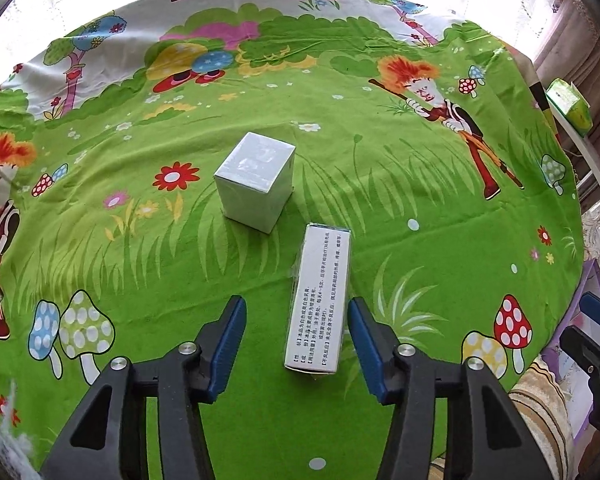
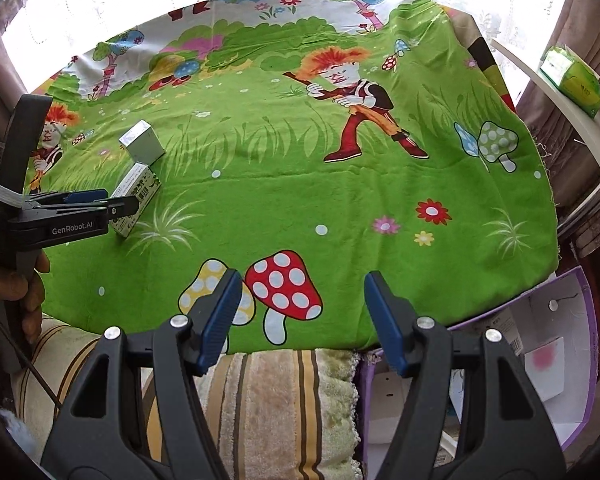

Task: Organize rigid objects
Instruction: 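Grasp the narrow white medicine box with the left tool while the right tool grasps the white cube box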

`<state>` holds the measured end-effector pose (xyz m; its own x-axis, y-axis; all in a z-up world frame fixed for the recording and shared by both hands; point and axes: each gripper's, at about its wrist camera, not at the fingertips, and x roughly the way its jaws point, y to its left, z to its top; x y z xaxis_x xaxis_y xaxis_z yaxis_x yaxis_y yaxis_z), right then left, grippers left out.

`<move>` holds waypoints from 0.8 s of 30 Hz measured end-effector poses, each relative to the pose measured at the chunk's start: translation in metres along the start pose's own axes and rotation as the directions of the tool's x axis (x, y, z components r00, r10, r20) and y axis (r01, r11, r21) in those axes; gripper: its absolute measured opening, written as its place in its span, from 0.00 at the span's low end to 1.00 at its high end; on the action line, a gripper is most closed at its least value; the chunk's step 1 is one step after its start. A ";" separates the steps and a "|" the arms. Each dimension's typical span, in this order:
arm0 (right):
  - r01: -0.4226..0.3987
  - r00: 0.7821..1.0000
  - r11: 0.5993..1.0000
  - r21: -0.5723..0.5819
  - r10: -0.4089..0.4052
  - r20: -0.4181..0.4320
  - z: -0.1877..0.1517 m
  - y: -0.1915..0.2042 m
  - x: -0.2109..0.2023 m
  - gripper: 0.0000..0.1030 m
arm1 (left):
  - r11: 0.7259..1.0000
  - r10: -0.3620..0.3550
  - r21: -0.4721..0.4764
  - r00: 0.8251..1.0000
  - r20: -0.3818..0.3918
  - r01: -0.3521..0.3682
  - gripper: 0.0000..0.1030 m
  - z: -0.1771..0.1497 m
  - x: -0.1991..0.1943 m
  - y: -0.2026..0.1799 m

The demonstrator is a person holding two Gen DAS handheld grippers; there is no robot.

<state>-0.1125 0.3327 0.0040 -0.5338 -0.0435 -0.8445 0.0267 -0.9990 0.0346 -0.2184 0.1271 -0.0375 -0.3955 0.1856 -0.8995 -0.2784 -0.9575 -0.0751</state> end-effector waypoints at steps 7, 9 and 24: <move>-0.013 1.000 0.999 -0.047 0.013 -0.012 0.014 0.022 0.013 0.65 | 1.000 -0.001 0.015 1.000 0.012 0.001 0.25 -0.001 0.002 0.002; -0.013 1.000 0.998 -0.061 0.012 -0.012 0.018 0.029 0.016 0.65 | 1.000 0.011 0.009 1.000 0.023 -0.011 0.25 -0.001 0.000 0.005; -0.068 0.997 0.974 -0.218 0.072 0.014 0.070 0.099 0.045 0.65 | 0.982 0.117 -0.159 0.990 0.073 -0.104 0.25 -0.004 -0.010 0.064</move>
<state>-0.1933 0.2320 0.0069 -0.5422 -0.1158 -0.8322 0.2459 -0.9690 -0.0254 -0.2290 0.0637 -0.0354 -0.4882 0.0882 -0.8683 -0.0928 -0.9945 -0.0489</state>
